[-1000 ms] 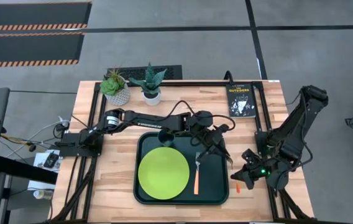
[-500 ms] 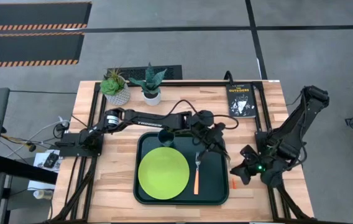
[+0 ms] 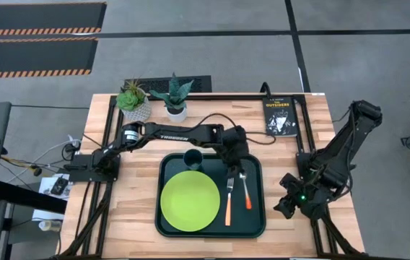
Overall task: Pick and place plate/cup/fork/spoon on tray
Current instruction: Put the orange spoon on the black serving tray to the right of the orange fork
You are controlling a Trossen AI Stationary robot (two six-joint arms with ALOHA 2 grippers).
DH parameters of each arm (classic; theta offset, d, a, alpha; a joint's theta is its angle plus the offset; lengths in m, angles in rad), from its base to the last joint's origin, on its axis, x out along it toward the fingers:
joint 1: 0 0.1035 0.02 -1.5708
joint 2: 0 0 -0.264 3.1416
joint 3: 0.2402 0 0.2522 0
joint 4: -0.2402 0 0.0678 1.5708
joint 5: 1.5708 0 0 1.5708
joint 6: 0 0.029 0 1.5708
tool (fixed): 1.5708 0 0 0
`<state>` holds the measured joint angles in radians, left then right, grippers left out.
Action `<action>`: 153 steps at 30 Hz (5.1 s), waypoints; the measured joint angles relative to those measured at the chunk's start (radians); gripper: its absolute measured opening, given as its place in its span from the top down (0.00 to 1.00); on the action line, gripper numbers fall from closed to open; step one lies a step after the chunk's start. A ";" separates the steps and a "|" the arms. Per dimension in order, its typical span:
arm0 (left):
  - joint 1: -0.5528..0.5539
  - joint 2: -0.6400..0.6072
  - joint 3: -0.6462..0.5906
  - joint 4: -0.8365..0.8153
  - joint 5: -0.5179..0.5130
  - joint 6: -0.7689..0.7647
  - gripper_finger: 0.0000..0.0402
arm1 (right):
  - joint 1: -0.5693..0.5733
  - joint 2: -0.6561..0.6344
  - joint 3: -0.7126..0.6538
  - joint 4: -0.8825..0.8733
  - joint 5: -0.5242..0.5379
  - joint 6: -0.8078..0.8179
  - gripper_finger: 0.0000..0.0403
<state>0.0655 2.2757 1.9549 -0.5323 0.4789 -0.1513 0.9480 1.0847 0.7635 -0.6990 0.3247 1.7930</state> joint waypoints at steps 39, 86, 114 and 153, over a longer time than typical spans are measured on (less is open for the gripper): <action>-0.080 0.121 0.032 -0.051 -0.103 0.085 0.91 | -0.008 0.041 0.000 -0.005 -0.004 0.024 0.38; -0.059 -0.859 0.032 -0.453 -0.590 0.065 0.69 | -0.576 0.424 0.000 0.454 -0.300 -0.644 0.96; -0.101 -0.882 0.031 -0.543 -0.721 0.049 0.69 | -0.629 0.428 0.000 0.442 -0.299 -0.736 0.98; -0.101 -0.882 -0.021 -0.522 -0.730 0.004 0.69 | -0.610 0.542 0.148 0.301 -0.251 -0.756 0.98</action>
<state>-0.0353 1.3941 1.9339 -1.0542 -0.2508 -0.1471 0.3375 1.6264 0.9117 -0.3984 0.0742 1.0371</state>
